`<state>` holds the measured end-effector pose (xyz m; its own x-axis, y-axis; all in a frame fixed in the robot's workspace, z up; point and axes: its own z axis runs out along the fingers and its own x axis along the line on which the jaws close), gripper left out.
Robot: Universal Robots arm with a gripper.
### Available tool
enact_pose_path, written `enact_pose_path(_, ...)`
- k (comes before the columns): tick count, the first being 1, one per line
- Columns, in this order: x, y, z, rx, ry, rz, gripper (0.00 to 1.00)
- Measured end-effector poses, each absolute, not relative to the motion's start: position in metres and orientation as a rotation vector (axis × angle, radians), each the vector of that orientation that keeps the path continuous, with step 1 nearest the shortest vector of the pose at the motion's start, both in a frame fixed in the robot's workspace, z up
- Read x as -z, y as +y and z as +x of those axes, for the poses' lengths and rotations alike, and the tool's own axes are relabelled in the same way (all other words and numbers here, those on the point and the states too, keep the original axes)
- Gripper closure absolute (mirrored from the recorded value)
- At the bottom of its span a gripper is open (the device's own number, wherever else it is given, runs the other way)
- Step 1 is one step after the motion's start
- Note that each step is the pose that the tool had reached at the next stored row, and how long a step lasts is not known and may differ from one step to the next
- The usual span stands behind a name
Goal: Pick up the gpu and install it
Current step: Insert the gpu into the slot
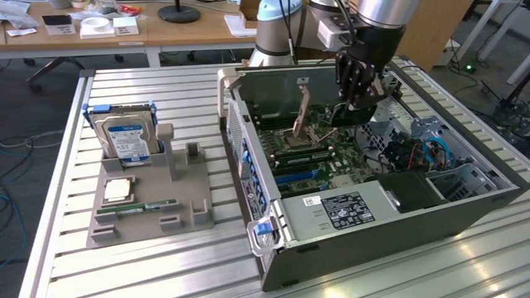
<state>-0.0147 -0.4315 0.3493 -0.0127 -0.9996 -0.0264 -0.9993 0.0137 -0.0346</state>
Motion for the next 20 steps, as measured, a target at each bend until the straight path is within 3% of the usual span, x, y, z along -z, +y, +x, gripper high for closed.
enact_pose_path(20,-0.3446,-0.4319,-0.0148,0.009,2.205,-2.177,0.74)
